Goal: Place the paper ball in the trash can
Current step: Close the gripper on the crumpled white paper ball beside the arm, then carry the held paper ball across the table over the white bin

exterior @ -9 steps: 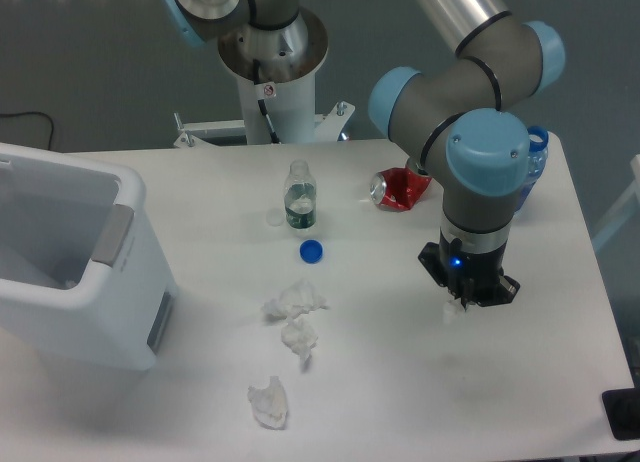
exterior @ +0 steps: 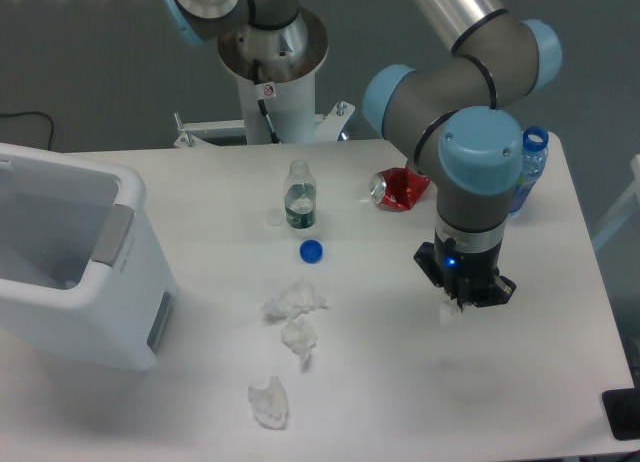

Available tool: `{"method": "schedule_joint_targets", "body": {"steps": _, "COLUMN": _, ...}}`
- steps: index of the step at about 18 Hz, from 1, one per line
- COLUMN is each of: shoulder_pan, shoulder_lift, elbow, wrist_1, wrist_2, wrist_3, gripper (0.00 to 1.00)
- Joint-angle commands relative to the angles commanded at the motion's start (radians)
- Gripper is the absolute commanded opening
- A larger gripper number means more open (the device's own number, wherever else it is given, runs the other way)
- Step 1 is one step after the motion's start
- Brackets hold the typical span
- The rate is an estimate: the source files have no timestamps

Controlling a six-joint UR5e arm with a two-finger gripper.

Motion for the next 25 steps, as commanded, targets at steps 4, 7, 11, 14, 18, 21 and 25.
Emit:
{"method": "schedule_joint_targets", "body": {"steps": 4, "shoulder_pan": -0.061, "shoulder_lift": 0.055, "elbow": -0.02, "wrist_1": -0.005, "wrist_2": -0.05, "wrist_3": -0.04, "gripper": 0.03}}
{"method": "schedule_joint_targets", "body": {"steps": 7, "shoulder_pan": -0.071, "shoulder_lift": 0.118, "elbow": -0.057, "wrist_1": -0.005, "wrist_2": -0.142, "wrist_3": -0.092, "gripper": 0.03}}
{"method": "schedule_joint_targets", "body": {"steps": 11, "shoulder_pan": -0.106, "shoulder_lift": 0.205, "elbow": -0.097, "wrist_1": -0.006, "wrist_2": -0.216, "wrist_3": -0.205, "gripper": 0.04}}
{"method": "schedule_joint_targets", "body": {"steps": 14, "shoulder_pan": -0.143, "shoulder_lift": 0.265, "elbow": -0.117, "wrist_1": 0.001, "wrist_2": -0.307, "wrist_3": -0.3, "gripper": 0.05}}
{"method": "schedule_joint_targets", "body": {"steps": 18, "shoulder_pan": -0.225, "shoulder_lift": 0.334, "elbow": -0.118, "wrist_1": 0.008, "wrist_2": -0.38, "wrist_3": -0.445, "gripper": 0.09}}
{"method": "schedule_joint_targets", "body": {"steps": 21, "shoulder_pan": -0.279, "shoulder_lift": 0.393, "elbow": -0.138, "wrist_1": 0.008, "wrist_2": -0.416, "wrist_3": -0.512, "gripper": 0.1}}
{"method": "schedule_joint_targets", "body": {"steps": 25, "shoulder_pan": -0.337, "shoulder_lift": 0.455, "elbow": -0.178, "wrist_1": 0.009, "wrist_2": -0.434, "wrist_3": -0.566, "gripper": 0.11}}
